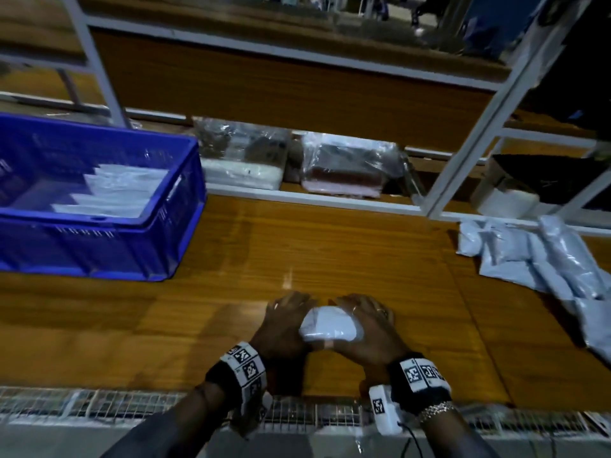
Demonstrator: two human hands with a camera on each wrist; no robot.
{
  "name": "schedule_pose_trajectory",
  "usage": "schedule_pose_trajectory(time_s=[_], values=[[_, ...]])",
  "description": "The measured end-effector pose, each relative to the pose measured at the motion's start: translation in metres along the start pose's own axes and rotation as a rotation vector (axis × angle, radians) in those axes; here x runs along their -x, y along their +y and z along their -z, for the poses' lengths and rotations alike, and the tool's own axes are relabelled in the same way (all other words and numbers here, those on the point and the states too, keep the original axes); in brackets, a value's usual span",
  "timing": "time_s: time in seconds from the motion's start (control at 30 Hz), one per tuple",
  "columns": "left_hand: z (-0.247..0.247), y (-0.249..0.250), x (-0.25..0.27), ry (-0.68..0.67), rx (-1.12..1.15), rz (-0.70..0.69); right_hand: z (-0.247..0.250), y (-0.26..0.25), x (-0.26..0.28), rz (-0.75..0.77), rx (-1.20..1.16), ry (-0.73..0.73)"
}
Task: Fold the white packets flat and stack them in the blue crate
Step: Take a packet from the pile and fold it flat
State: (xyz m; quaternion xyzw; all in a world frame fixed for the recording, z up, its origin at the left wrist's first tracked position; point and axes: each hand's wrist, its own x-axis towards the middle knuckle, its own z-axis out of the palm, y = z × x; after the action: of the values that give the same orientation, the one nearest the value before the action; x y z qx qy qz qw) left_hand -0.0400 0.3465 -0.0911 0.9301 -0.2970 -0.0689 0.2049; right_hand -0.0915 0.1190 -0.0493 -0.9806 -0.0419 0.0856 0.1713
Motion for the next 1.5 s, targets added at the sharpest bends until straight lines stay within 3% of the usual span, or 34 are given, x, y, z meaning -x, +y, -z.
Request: schedule_pose_trajectory(time_s=[0.13,0.37,0.53,0.7,0.8,0.9,1.03,1.1,1.2,1.3,1.4,1.5], values=[[-0.003,0.021,-0.005,0.155,0.086,0.055,0.007,0.002,0.000,-0.053,0.021,0.049],[-0.052,0.029,-0.010,0.207,-0.042,0.255,-0.039,0.004,-0.005,-0.151,0.161,0.126],[-0.060,0.023,-0.010,0.168,-0.150,0.175,-0.047,0.006,-0.004,-0.150,0.162,0.195],[-0.060,0.031,-0.011,0.238,-0.118,0.205,-0.049,0.006,-0.002,-0.144,0.115,0.199],[-0.063,0.024,-0.013,0.137,-0.196,0.209,-0.046,0.012,-0.003,-0.110,0.049,0.169],[-0.051,0.028,-0.020,0.168,-0.112,0.230,-0.039,0.026,-0.005,-0.183,-0.129,0.159],[-0.050,0.036,-0.024,0.231,-0.082,0.198,-0.038,0.042,-0.006,-0.283,-0.184,0.173],[-0.061,0.027,-0.026,0.194,-0.130,0.207,-0.043,0.043,-0.008,-0.300,-0.218,0.183],[-0.065,0.022,-0.028,0.175,-0.190,0.182,-0.052,0.041,-0.009,-0.311,-0.201,0.209],[-0.059,0.030,-0.031,0.271,-0.150,0.176,-0.056,0.039,-0.008,-0.330,-0.177,0.245],[-0.055,0.034,-0.031,0.286,-0.118,0.149,-0.050,0.037,-0.011,-0.338,-0.138,0.215],[-0.053,0.033,-0.033,0.287,-0.119,0.173,-0.040,0.032,-0.014,-0.248,-0.002,0.258]])
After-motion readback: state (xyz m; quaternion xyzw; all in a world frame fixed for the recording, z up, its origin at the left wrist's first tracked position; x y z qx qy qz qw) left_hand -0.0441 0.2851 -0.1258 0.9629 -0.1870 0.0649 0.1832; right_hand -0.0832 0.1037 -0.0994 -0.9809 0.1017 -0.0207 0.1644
